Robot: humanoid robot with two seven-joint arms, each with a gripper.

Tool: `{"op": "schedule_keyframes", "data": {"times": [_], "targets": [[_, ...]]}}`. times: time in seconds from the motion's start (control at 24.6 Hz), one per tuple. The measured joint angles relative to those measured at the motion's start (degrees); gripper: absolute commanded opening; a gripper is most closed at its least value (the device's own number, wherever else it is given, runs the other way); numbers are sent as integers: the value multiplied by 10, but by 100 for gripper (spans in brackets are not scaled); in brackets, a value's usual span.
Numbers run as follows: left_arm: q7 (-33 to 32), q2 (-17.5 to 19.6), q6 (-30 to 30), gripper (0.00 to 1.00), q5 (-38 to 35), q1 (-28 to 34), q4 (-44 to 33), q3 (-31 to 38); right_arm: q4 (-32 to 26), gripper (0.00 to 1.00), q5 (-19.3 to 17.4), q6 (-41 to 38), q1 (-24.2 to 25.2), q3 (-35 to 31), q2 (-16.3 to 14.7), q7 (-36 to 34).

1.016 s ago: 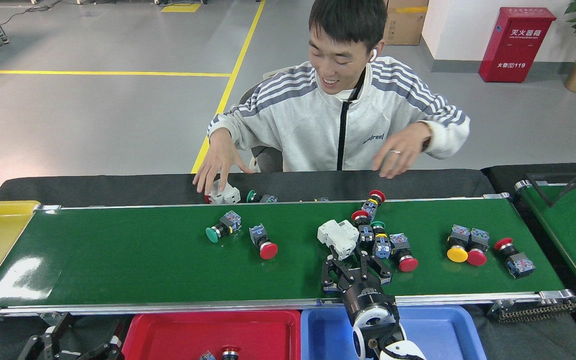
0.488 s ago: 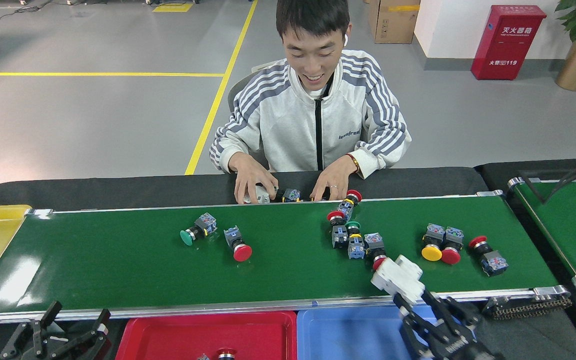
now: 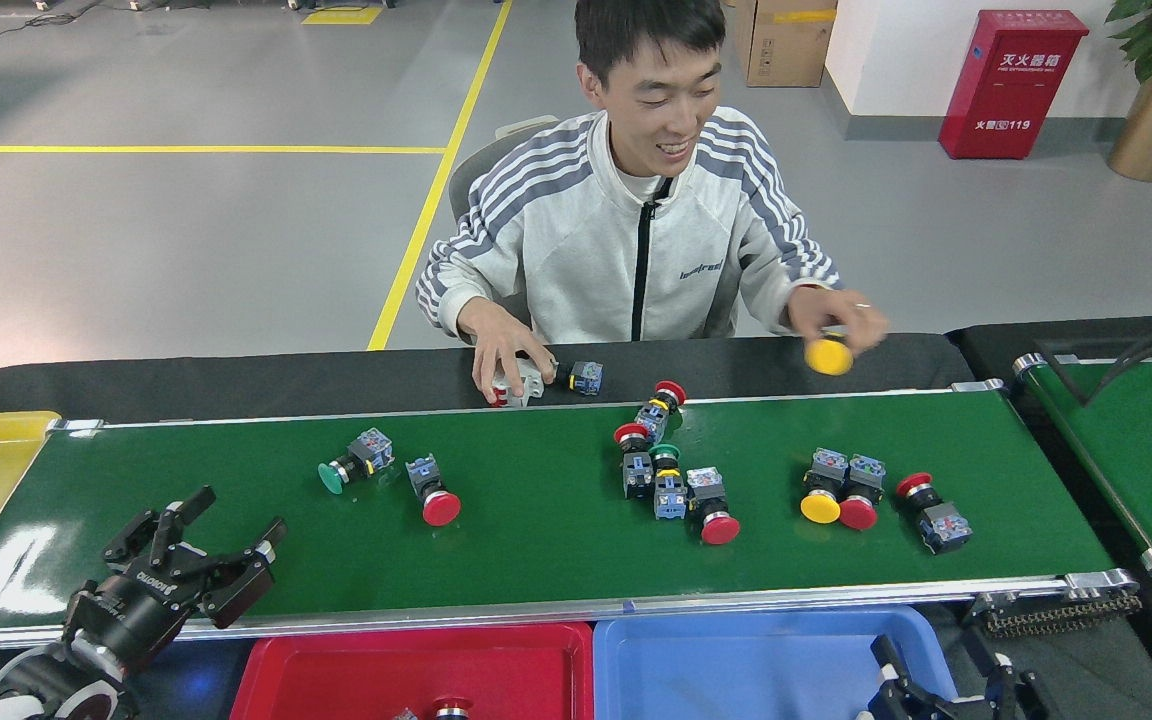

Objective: Pick switch part from conveyor to tray

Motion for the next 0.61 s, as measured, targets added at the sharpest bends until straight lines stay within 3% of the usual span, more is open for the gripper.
{"op": "schedule_keyframes", "data": {"times": [0.24, 0.45, 0.61], "targets": [[20, 0, 44, 100, 0, -48, 61, -69, 17, 99, 74, 84, -81, 75, 46, 34], [37, 0, 125, 100, 0, -97, 138, -117, 107, 99, 84, 194, -160, 183, 47, 38], [58, 0, 157, 100, 0, -147, 216, -139, 156, 99, 83, 256, -202, 213, 47, 40]]}}
